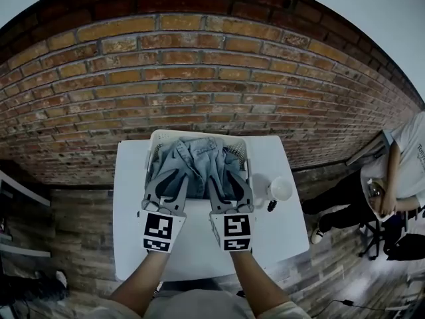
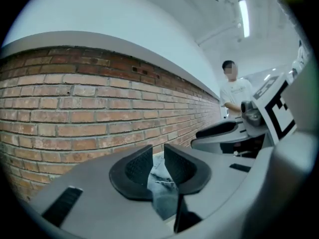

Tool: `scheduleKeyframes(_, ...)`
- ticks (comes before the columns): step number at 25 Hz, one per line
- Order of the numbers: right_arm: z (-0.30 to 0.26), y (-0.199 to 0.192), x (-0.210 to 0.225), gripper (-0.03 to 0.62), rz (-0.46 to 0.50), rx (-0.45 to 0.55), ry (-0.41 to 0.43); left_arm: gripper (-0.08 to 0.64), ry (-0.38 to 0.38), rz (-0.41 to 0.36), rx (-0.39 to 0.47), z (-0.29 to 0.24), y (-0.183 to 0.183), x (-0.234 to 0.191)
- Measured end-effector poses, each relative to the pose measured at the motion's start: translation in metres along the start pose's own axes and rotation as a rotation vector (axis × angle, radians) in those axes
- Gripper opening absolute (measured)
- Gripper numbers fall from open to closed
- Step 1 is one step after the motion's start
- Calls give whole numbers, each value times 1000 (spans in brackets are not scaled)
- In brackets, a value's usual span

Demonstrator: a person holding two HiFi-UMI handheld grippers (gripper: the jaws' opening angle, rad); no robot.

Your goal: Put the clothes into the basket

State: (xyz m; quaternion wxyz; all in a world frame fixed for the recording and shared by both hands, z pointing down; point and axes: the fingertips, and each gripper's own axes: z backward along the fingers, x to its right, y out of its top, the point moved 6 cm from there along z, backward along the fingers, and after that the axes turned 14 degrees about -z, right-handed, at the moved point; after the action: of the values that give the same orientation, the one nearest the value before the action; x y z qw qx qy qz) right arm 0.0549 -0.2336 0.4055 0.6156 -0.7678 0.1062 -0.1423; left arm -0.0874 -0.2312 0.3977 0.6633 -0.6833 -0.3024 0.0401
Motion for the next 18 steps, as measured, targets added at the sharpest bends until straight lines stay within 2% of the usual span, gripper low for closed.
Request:
scheduleKeyframes(5, 23, 11, -13, 40, 14, 59, 6, 35, -9, 15, 73, 23, 26, 9)
scheduleKeyframes(7, 33, 14, -17, 16, 10, 73, 9, 21, 1, 30, 92, 34, 36, 10)
scheduleKeyframes(12, 55, 24, -28, 9, -27, 79, 28, 9, -15, 47, 94, 57, 56, 16)
scheduleKeyframes(18, 82, 38, -42, 8, -24, 102, 53, 9, -17, 9, 125, 86, 75, 23)
